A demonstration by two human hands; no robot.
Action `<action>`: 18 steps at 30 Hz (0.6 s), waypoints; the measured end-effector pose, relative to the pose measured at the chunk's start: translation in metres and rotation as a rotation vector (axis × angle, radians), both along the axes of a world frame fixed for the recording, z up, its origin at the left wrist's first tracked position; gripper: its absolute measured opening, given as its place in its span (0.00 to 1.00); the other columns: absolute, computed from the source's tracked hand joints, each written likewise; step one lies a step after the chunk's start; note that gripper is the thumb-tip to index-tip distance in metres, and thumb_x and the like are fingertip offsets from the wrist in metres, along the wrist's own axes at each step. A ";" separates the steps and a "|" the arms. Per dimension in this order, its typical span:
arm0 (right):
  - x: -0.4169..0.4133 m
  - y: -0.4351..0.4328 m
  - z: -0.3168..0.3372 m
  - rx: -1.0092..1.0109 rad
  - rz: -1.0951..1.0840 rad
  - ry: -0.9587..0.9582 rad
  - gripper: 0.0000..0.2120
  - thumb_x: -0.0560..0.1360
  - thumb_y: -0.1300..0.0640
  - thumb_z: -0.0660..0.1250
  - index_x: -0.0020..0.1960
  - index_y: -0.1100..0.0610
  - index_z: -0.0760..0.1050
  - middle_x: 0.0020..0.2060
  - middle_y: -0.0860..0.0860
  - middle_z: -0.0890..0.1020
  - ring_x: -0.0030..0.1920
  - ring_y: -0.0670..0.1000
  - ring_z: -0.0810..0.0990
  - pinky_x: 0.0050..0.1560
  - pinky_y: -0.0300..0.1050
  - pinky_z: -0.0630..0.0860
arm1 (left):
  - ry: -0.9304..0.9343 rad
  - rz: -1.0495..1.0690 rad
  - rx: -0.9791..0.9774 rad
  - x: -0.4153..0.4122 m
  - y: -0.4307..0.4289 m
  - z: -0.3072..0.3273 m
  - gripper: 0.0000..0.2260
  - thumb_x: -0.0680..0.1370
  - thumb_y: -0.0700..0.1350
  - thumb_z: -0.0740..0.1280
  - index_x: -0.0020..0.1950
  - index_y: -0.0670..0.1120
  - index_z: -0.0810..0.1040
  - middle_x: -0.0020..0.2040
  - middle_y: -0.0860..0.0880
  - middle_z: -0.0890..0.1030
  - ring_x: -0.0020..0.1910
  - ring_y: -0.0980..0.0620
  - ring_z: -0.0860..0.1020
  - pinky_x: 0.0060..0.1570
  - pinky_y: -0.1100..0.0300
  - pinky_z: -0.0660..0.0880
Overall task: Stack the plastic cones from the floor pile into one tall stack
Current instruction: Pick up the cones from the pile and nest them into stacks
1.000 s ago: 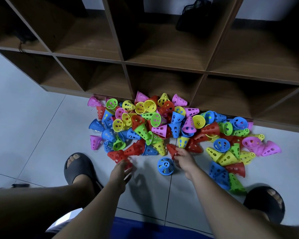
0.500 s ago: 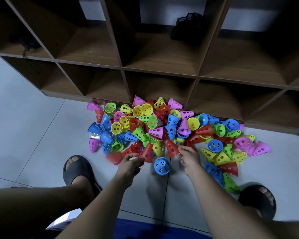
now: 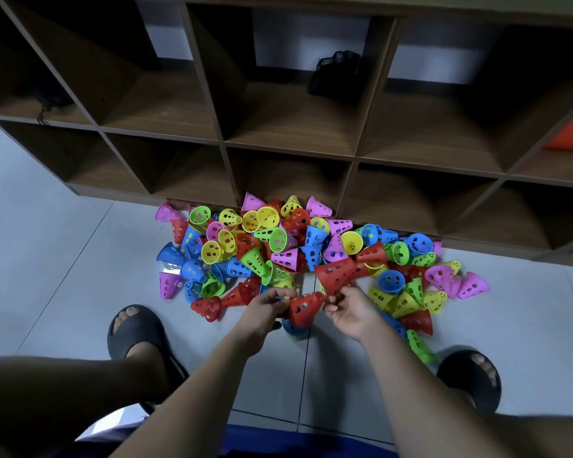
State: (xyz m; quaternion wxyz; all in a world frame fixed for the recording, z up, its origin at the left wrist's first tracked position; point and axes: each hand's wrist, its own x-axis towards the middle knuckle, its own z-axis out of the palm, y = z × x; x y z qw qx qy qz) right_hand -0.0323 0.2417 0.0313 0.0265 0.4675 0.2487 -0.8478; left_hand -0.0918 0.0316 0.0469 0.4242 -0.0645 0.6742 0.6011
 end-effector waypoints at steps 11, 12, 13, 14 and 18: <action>0.010 -0.014 -0.016 0.338 0.427 -0.033 0.07 0.84 0.65 0.63 0.56 0.61 0.79 0.37 0.55 0.80 0.29 0.48 0.72 0.25 0.39 0.64 | 0.152 -0.054 -0.201 0.009 -0.012 -0.021 0.10 0.86 0.40 0.64 0.56 0.50 0.85 0.51 0.46 0.86 0.44 0.51 0.79 0.38 0.60 0.71; 0.010 -0.015 -0.020 0.377 0.469 -0.025 0.06 0.83 0.64 0.65 0.56 0.62 0.80 0.38 0.56 0.80 0.30 0.48 0.72 0.27 0.39 0.65 | 0.151 -0.055 -0.215 0.010 -0.013 -0.023 0.10 0.86 0.41 0.64 0.56 0.51 0.85 0.52 0.48 0.86 0.45 0.51 0.79 0.39 0.60 0.72; 0.010 -0.016 -0.024 0.406 0.509 -0.015 0.06 0.83 0.62 0.67 0.56 0.63 0.81 0.40 0.56 0.81 0.31 0.48 0.73 0.28 0.40 0.66 | 0.141 -0.053 -0.227 0.010 -0.015 -0.026 0.10 0.86 0.41 0.65 0.55 0.51 0.85 0.53 0.48 0.86 0.46 0.51 0.80 0.39 0.59 0.72; 0.010 -0.016 -0.028 0.426 0.537 -0.009 0.06 0.82 0.61 0.69 0.56 0.63 0.82 0.42 0.57 0.81 0.31 0.48 0.74 0.29 0.41 0.67 | 0.125 -0.047 -0.237 0.010 -0.016 -0.029 0.10 0.86 0.41 0.65 0.56 0.51 0.85 0.53 0.48 0.86 0.46 0.50 0.80 0.40 0.59 0.72; 0.008 -0.013 -0.041 0.494 0.584 -0.078 0.05 0.81 0.60 0.70 0.55 0.62 0.82 0.45 0.58 0.85 0.33 0.50 0.78 0.30 0.42 0.70 | 0.046 0.002 -0.269 0.008 -0.028 -0.042 0.11 0.84 0.40 0.64 0.57 0.51 0.84 0.56 0.46 0.86 0.48 0.49 0.82 0.43 0.56 0.73</action>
